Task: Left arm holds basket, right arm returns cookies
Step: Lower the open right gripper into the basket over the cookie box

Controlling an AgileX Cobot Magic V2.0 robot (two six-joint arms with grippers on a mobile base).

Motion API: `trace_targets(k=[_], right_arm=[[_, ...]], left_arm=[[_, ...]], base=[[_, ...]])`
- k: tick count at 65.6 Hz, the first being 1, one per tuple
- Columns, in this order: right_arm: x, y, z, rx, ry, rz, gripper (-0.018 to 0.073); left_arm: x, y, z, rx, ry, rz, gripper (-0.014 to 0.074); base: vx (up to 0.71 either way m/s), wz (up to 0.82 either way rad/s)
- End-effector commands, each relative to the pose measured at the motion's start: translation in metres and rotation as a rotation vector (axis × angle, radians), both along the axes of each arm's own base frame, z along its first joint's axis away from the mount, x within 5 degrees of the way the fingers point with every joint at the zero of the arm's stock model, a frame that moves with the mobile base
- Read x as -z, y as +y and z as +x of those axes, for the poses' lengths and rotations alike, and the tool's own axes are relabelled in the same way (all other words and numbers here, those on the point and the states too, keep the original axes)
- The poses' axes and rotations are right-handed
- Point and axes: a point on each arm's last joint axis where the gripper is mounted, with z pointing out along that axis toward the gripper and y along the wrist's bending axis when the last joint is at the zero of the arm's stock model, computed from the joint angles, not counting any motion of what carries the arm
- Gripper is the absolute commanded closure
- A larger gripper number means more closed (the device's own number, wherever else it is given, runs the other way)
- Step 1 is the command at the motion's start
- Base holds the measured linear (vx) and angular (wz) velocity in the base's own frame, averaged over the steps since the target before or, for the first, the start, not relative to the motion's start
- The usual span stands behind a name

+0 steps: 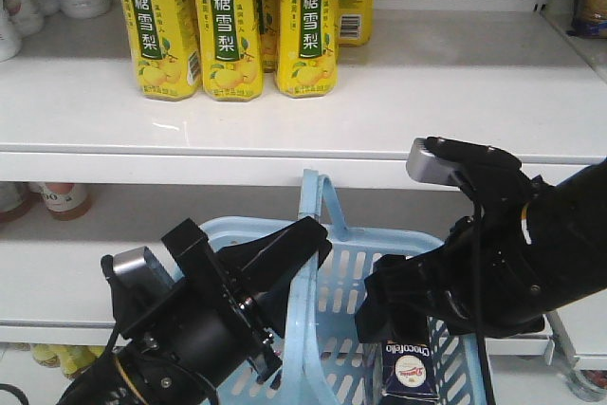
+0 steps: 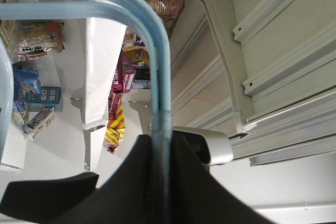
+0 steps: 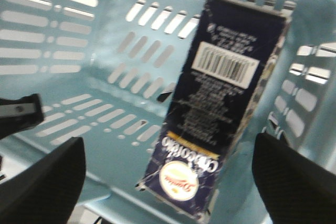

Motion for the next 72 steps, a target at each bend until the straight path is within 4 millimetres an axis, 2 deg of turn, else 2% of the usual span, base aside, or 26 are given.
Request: trace_targets(k=[1,33,45,59,72], right_arm=[[-0.011,0.0,0.006,0.011,-0.079,0.013,-0.0034],[-0.001,0.004,0.021,0.055,-0.108,-0.014,-0.0034],[0.0,0.004,0.023,0.058,-0.116,-0.015,-0.0034],[0.013,0.002,0.021,0.059,-0.096,-0.042,-0.0034],[0.012,0.006,0.021,0.044,-0.132,-0.037,-0.0034]], left_arm=[[-0.04,0.016,0.002,-0.111,-0.202,-0.269,0.0599],[-0.04,0.016,0.002,-0.111,-0.202,-0.269,0.0599],[-0.04,0.016,0.002,-0.111,-0.202,-0.269,0.0599],[-0.04,0.016,0.002,-0.111,-0.202,-0.269,0.0599],[-0.04,0.016,0.002,-0.111,-0.202,-0.269,0.0599]], base=[[0.0,0.0],[0.0,0.0],[0.0,0.0],[0.0,0.0],[0.0,0.0]])
